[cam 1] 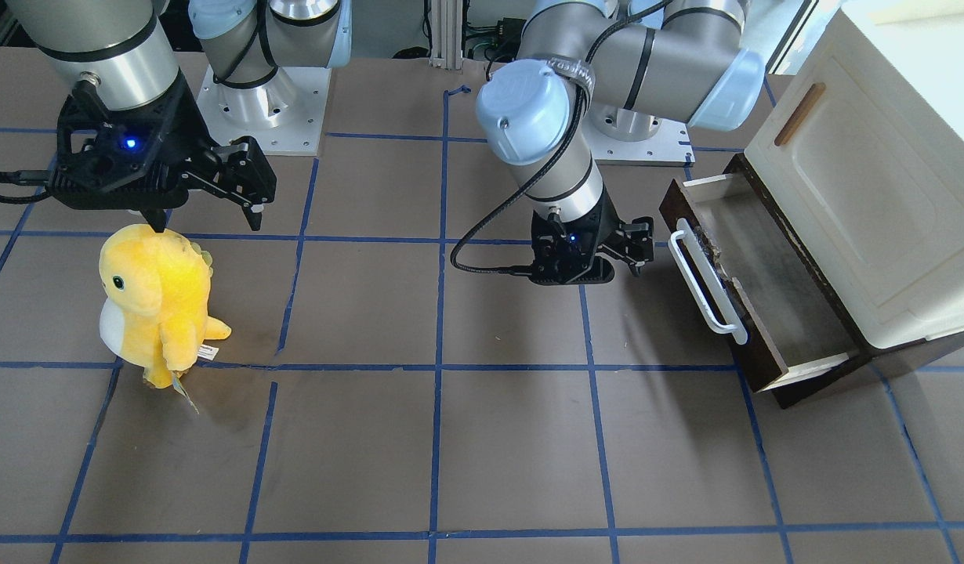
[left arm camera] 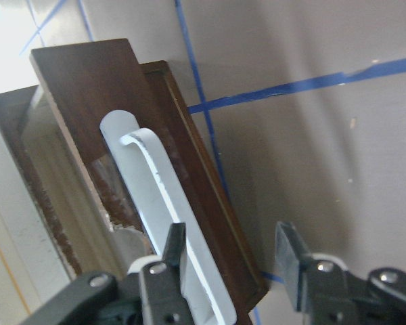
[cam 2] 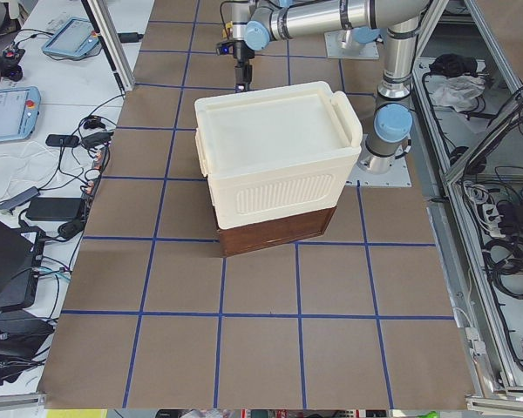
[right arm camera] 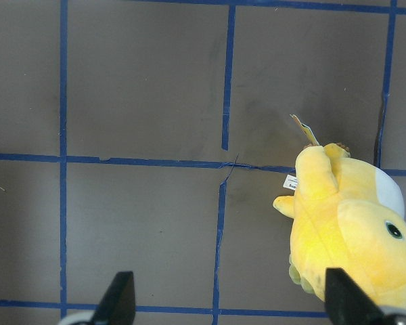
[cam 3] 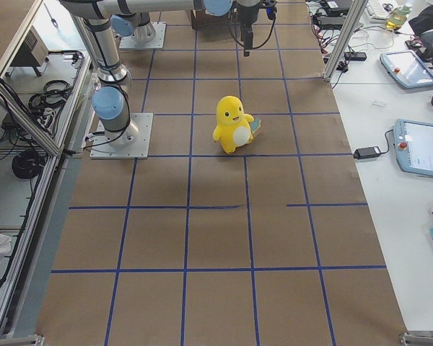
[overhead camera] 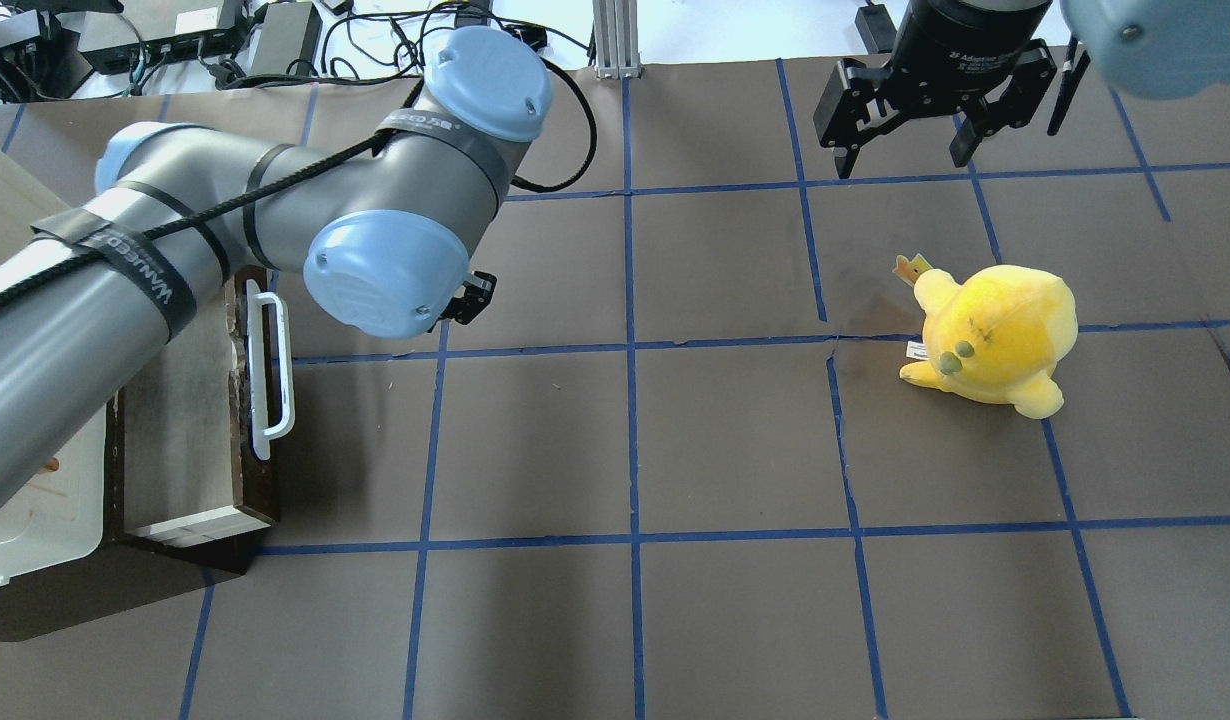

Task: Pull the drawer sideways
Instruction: 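Open the left gripper and lift it off the handle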

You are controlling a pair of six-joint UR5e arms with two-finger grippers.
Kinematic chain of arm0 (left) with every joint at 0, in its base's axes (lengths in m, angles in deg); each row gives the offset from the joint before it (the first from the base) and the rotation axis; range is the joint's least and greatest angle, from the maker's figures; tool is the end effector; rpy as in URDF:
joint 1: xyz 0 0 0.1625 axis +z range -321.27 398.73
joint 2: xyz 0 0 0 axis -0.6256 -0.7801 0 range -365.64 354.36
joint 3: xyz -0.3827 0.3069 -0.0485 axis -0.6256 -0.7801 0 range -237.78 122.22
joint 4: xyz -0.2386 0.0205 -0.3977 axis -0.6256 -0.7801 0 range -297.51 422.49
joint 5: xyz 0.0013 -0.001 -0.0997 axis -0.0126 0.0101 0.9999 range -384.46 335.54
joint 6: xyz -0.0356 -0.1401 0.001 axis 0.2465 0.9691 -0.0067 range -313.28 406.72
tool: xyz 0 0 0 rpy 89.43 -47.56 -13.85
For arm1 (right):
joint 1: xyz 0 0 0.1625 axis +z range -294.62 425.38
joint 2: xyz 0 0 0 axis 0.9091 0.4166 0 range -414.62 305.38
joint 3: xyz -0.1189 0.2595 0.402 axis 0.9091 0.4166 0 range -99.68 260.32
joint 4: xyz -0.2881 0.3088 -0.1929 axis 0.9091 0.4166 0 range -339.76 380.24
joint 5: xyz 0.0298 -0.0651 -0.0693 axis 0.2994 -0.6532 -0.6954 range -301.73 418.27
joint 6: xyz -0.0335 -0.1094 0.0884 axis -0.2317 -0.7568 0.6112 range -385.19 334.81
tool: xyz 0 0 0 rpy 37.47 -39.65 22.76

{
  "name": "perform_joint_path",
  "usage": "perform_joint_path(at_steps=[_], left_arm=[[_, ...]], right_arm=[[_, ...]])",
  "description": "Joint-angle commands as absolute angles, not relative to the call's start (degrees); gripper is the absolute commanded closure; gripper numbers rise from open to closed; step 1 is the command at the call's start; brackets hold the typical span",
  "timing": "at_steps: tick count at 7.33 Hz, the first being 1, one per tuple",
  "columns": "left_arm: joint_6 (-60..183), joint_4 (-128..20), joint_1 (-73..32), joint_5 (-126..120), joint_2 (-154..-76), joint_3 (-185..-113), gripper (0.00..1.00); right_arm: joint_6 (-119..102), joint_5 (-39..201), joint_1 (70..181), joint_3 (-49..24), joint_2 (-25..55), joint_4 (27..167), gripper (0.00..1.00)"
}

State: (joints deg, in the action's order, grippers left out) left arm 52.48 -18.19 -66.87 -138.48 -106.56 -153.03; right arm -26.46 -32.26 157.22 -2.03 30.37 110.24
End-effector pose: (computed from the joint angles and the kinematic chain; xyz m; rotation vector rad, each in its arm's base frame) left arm -0.2340 -0.5614 0.3797 0.2665 2.6947 0.0526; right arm 0.1509 -0.5889 0.5343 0.0843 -3.1307 0.0724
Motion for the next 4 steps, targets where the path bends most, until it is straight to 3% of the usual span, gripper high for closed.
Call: perform_joint_path(at_steps=[1, 4], left_arm=[[50.8, -19.0, -62.4, -126.3, -100.3, -151.5, 0.0], [50.8, -25.0, -56.9, -114.9, -93.1, -150.2, 0.0]], right_arm=[[-26.4, -32.3, 157.2, -2.0, 30.4, 110.2, 0.0], [-26.4, -32.3, 157.2, -2.0, 30.4, 110.2, 0.0]])
